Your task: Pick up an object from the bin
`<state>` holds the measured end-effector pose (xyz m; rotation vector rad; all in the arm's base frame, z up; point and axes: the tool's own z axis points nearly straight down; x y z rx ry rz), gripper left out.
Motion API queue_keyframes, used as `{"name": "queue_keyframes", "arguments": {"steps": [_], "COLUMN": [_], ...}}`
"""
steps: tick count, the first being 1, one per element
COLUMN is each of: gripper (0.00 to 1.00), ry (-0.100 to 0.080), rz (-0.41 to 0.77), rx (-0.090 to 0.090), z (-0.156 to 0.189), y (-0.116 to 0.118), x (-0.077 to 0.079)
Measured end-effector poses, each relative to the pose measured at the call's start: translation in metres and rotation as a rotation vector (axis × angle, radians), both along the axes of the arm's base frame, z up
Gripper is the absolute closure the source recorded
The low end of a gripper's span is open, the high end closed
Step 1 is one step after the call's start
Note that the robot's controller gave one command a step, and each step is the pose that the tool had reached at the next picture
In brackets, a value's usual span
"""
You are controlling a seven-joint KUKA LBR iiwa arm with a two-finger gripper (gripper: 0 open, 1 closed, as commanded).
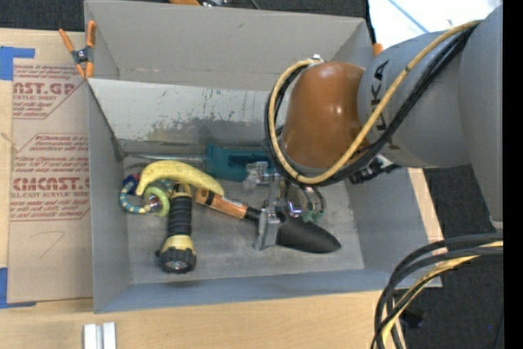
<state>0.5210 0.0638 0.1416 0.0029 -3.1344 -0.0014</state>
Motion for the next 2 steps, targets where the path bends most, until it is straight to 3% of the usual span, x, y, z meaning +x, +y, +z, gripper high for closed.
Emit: {"name": "queue_keyframes", "arguments": {"steps": [1, 2], "gripper": [0.00, 0.00], "ry": [-0.008, -0.001], "rz": [-0.002, -0.185], "rx": [0.001, 0.000], "z": [0.004, -0.074], "y": [0.000, -0.041], "x": [0.002, -0.013]}}
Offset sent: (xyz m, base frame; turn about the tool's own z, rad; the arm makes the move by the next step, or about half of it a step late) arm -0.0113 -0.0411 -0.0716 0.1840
